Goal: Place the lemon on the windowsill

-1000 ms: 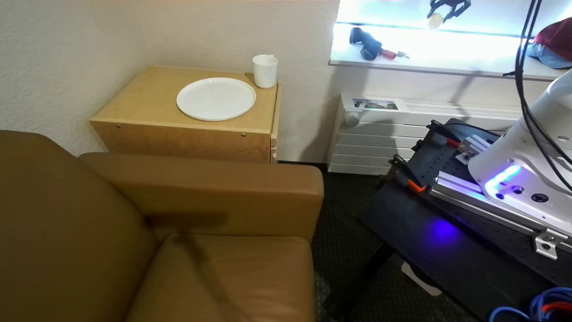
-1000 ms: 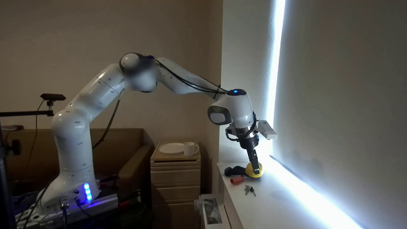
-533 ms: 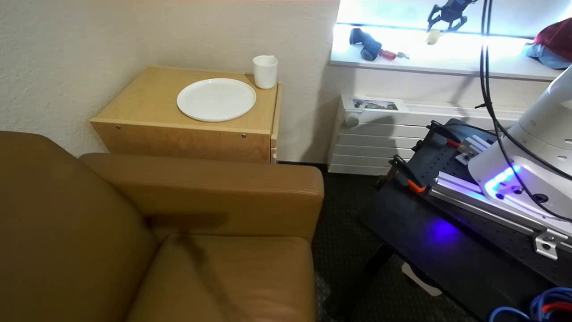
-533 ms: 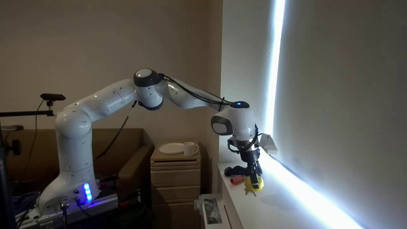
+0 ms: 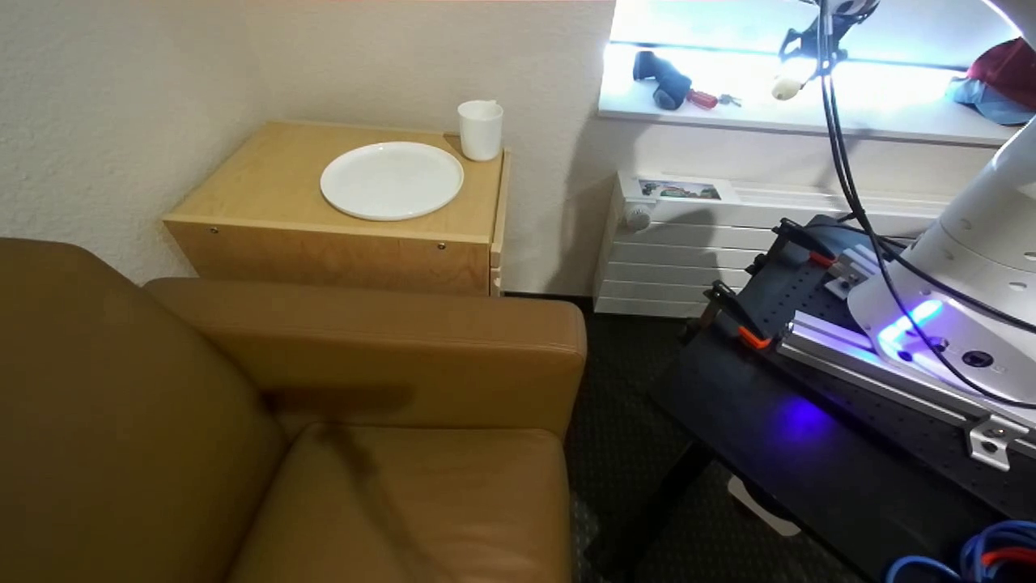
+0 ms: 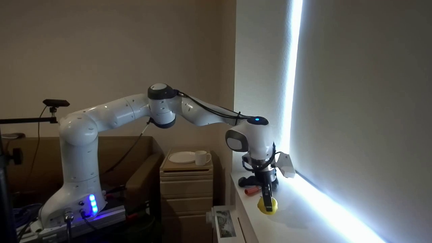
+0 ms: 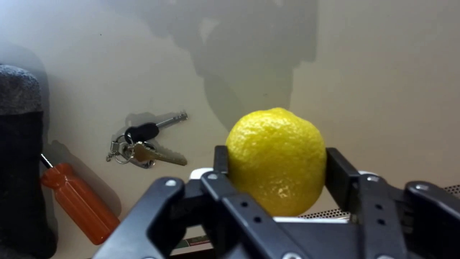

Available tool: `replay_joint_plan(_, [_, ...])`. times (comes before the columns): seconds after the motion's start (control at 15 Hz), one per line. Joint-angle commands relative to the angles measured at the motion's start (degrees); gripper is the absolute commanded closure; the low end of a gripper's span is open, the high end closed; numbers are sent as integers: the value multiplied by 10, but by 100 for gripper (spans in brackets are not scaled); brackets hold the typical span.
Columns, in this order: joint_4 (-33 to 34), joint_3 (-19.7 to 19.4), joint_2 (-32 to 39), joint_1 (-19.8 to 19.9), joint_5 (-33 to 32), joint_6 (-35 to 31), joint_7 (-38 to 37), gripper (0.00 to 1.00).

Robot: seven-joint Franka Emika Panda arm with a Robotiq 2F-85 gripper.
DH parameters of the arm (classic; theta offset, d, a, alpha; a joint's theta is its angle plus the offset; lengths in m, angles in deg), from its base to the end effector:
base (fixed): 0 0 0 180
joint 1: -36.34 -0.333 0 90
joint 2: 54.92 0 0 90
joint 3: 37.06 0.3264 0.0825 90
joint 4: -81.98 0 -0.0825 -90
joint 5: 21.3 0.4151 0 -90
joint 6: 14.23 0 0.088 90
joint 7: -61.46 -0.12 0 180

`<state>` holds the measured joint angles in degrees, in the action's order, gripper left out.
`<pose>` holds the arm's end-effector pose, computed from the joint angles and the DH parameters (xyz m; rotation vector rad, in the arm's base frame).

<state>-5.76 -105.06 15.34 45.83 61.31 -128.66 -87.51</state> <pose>0.4001 -0.6261 0.1921 1.5342 2.4574 0.0686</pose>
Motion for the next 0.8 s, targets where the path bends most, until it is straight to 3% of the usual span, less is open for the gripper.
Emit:
replay_joint_plan(0.0, [34, -14, 22, 12, 29, 23, 0, 58])
replay_joint_plan(0.4, [61, -12, 33, 16, 33, 35, 0, 58])
replay_joint_plan(0.73, [93, -2, 37, 42, 36, 63, 0, 58])
